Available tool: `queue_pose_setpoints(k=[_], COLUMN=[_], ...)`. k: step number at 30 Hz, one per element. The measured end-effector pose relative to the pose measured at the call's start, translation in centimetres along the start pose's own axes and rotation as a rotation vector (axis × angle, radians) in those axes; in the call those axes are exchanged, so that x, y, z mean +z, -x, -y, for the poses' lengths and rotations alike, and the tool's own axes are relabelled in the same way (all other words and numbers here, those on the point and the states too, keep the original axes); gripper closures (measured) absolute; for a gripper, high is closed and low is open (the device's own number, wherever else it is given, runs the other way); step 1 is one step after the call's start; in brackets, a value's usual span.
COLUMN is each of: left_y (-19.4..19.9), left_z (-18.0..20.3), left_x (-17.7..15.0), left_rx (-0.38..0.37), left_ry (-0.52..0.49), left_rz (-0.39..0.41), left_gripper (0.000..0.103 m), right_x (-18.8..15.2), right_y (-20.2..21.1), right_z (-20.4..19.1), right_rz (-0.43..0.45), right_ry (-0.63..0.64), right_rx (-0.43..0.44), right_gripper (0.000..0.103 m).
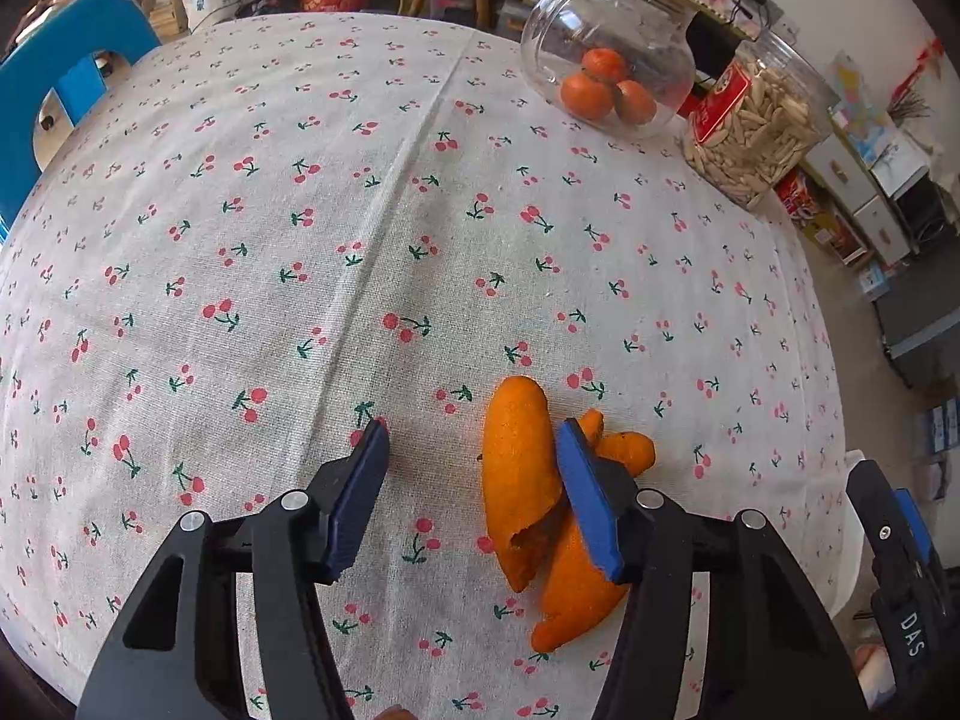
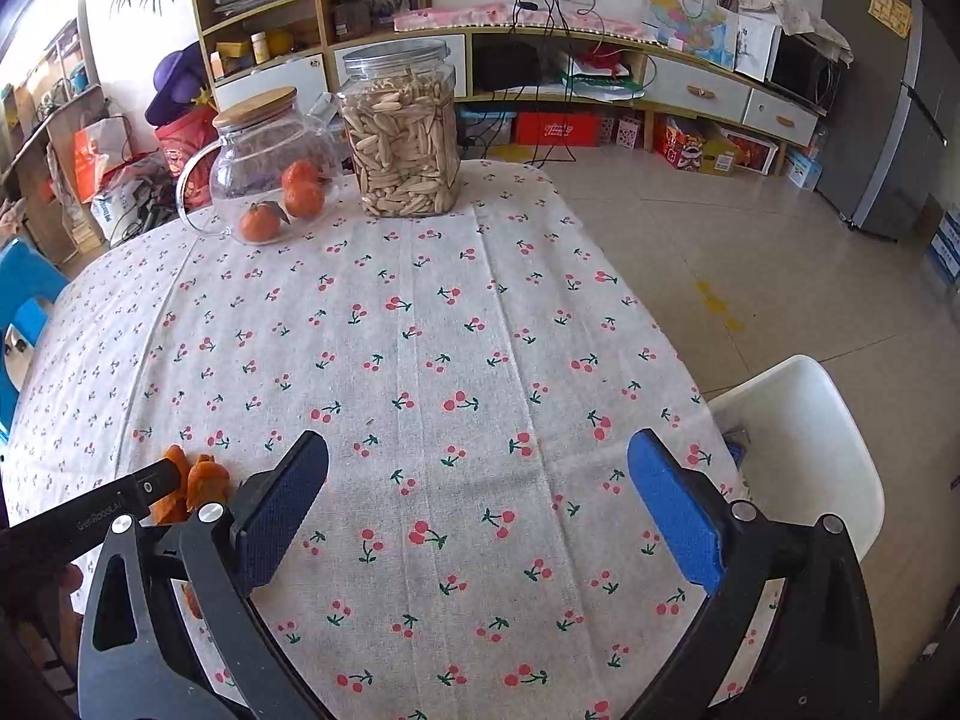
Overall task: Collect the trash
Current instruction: 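Grasp an orange peel piece with the left tool, then grasp the other orange peel with right tool while left tool holds its peel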
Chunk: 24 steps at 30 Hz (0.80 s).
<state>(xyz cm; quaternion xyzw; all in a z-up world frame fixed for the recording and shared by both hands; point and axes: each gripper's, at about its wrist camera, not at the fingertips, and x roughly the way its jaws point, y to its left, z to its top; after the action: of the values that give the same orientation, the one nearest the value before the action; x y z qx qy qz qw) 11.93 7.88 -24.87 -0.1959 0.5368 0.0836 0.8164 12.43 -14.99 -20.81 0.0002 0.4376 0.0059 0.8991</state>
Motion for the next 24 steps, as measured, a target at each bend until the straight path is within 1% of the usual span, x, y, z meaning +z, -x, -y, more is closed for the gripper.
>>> queue_pose_setpoints(k=[2,3,4,7,11,14,16,19,22,24], left_y=[-0.2,-0.2,-0.2,0.2,0.9,2.4,4.0,6.6,8.9,10.2], left_z=[0.2,0.5,0.8,1.1,-0.4,-1.8,-2.7,-4.4,-6.2,-7.4], left_x=[-0.2,-0.3,-0.4,-0.6,-0.5,-0.4,-0.3,-0.1,0.3,0.5], left_rx=[-0.015,-0.025,-0.039,-0.056,-0.101,-0.099,-0.075,-0.004,0.060,0.090], left_ry=[0.000,-0.014,-0.031,-0.062,-0.031,-0.013,-0.036,-0.076,-0.074,-0.065], left_rz=[-0.001,0.001,0.001,0.003,-0.010,0.021,0.068,0.150,0.219,0.268], left_gripper=[0.054,0.062,0.074,0.084,0.087,0.088,0.088,0.088,0.088,0.088], right_x=[0.0,0.0,0.0,0.0,-0.3,-0.4,-0.6,-1.1,-2.1,-2.9], right_y=[-0.2,-0.2,-0.3,-0.6,-1.0,-1.1,-1.1,-1.3,-1.8,-2.0], right_z=[-0.1,-0.2,-0.3,-0.7,-1.6,-2.6,-3.4,-5.4,-8.2,-9.9], right_rz=[-0.005,-0.007,-0.009,-0.024,-0.051,-0.061,-0.074,-0.101,-0.135,-0.149], right_ry=[-0.002,-0.001,0.000,0.004,0.003,0.017,0.030,0.058,0.120,0.157], right_rx=[0.001,0.002,0.003,0.018,0.054,0.076,0.110,0.158,0.193,0.194], right_gripper=[0.007,0.007,0.007,0.007,0.007,0.007,0.007,0.007,0.007,0.007])
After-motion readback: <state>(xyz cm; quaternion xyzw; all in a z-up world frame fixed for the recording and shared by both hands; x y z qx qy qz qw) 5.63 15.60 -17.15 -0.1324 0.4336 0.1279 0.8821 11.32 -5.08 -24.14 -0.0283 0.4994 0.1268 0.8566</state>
